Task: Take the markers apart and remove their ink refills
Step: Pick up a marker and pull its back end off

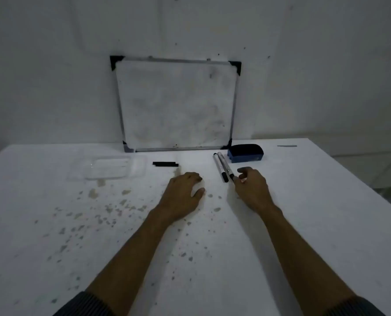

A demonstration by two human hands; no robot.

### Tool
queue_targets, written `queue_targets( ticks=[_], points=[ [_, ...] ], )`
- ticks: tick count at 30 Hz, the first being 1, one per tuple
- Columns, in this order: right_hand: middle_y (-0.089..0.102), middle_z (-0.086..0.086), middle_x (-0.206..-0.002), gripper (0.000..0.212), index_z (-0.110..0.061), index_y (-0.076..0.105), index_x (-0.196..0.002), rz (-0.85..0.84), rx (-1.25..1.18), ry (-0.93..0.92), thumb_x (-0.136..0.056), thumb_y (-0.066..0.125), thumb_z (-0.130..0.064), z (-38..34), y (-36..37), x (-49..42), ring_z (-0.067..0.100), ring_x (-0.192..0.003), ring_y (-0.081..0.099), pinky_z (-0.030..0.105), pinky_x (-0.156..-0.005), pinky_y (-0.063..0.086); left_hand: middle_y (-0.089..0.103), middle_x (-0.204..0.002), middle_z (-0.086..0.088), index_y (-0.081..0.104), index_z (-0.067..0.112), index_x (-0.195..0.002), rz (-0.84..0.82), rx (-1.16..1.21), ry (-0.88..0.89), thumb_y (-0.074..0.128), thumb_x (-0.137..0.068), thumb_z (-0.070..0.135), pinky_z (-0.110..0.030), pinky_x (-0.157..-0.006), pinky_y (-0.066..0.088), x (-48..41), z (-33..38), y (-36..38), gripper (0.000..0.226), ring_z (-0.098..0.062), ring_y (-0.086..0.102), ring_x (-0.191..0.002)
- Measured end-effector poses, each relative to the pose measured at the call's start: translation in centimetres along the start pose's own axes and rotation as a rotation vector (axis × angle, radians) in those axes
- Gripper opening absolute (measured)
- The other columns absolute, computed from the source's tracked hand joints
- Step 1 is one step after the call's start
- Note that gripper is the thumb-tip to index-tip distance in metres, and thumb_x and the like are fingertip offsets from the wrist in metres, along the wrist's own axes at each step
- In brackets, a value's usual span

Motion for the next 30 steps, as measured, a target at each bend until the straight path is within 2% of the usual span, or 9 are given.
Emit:
queue_targets(
  ticks=[2,6,10,14,18,22,25,28,30],
  points=[
    [0.07,0.008,-0.115,0.039,-0.011,0.062,-0.131,0.017,0.046,0.053,-0.096,0.066,-0.029,-0.1,0.1,-1.2,0.015,-0.084,0.064,0.027,-0.074,0.053,0.057,-0.148,-0.001,0.058,0.015,-0.14,0.035,-0.029,0.032,0.056,-0.103,0.038,-0.033,-0.117,0.027,-0.6,-0.5,0.3,0.044,-0.019,0.051,-0.136],
    [0.074,0.003,-0.11,0.037,-0.017,0.068,-0.124,0.047,0.109,0.097,-0.092,0.069,-0.037,0.1,0.7,-1.7,0.021,-0.094,0.07,0.035,-0.086,0.057,0.057,-0.147,0.001,0.059,0.017,-0.139,0.05,-0.038,0.035,0.055,-0.102,0.039,-0.039,-0.12,0.028,-0.7,-0.8,0.8,0.043,-0.016,0.051,-0.135],
    [0.076,0.006,-0.099,0.029,-0.012,0.075,-0.112,0.084,0.242,0.078,-0.095,0.066,-0.033,-0.2,1.0,-1.5,0.024,-0.084,0.072,0.035,-0.077,0.059,0.057,-0.148,0.003,0.059,0.018,-0.139,0.06,-0.042,0.027,0.055,-0.103,0.039,-0.034,-0.118,0.025,-0.7,-1.0,0.8,0.041,-0.015,0.05,-0.136],
    [0.074,0.009,-0.102,0.025,-0.011,0.073,-0.109,0.09,0.366,0.06,-0.098,0.062,-0.031,-1.0,1.6,-0.6,0.027,-0.09,0.07,0.027,-0.066,0.046,0.055,-0.149,0.004,0.059,0.019,-0.139,0.051,-0.017,0.009,0.055,-0.104,0.038,-0.03,-0.117,0.023,-0.4,-0.6,0.6,0.04,-0.014,0.049,-0.138],
    [0.075,0.011,-0.107,0.024,-0.01,0.073,-0.112,0.126,0.184,0.164,-0.1,0.06,-0.026,-1.4,1.3,0.0,0.028,-0.096,0.07,0.029,-0.073,0.05,0.057,-0.147,0.002,0.058,0.019,-0.14,0.03,0.01,-0.023,0.055,-0.104,0.037,-0.034,-0.119,0.028,-0.3,0.1,0.0,0.041,-0.017,0.05,-0.137],
    [0.074,0.007,-0.117,0.029,-0.01,0.071,-0.123,0.126,-0.167,0.166,-0.1,0.061,-0.024,-2.3,0.8,2.3,0.023,-0.105,0.068,0.029,-0.088,0.051,0.062,-0.141,0.006,0.056,0.024,-0.141,0.052,0.34,-0.192,0.054,-0.104,0.045,-0.033,-0.111,0.045,0.3,1.0,-1.4,0.043,-0.009,0.055,-0.128],
    [0.072,-0.001,-0.109,0.029,-0.013,0.07,-0.125,-0.023,-0.369,0.133,-0.099,0.063,-0.024,-3.9,0.7,5.6,0.01,-0.095,0.065,0.021,-0.081,0.049,0.066,-0.136,0.006,0.055,0.023,-0.143,0.128,0.622,-0.298,0.049,-0.106,0.044,-0.025,-0.104,0.047,0.1,1.7,-3.0,0.044,-0.01,0.06,-0.125],
    [0.072,-0.003,-0.113,0.029,-0.017,0.071,-0.124,-0.19,-0.318,0.049,-0.098,0.065,-0.027,-5.1,1.4,8.3,0.013,-0.104,0.065,0.025,-0.087,0.05,0.073,-0.128,-0.002,0.061,0.016,-0.137,0.205,0.89,-0.299,0.044,-0.109,0.04,-0.037,-0.103,0.055,0.2,2.2,-4.6,0.04,-0.018,0.069,-0.117],
    [0.073,-0.004,-0.115,0.028,-0.018,0.073,-0.122,-0.261,-0.247,-0.009,-0.098,0.065,-0.029,-5.7,1.8,9.4,0.012,-0.106,0.066,0.029,-0.094,0.051,0.077,-0.12,-0.007,0.066,0.01,-0.129,0.225,1.01,-0.297,0.049,-0.108,0.033,-0.04,-0.097,0.059,0.8,2.4,-5.8,0.035,-0.025,0.074,-0.11]
  ],
)
Point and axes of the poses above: each hand's wrist, its own x-axis away from the middle knuckle, its own y-axis out of the palm, z = x × y, the point moved 1 cm from there along -x, towards the middle knuckle
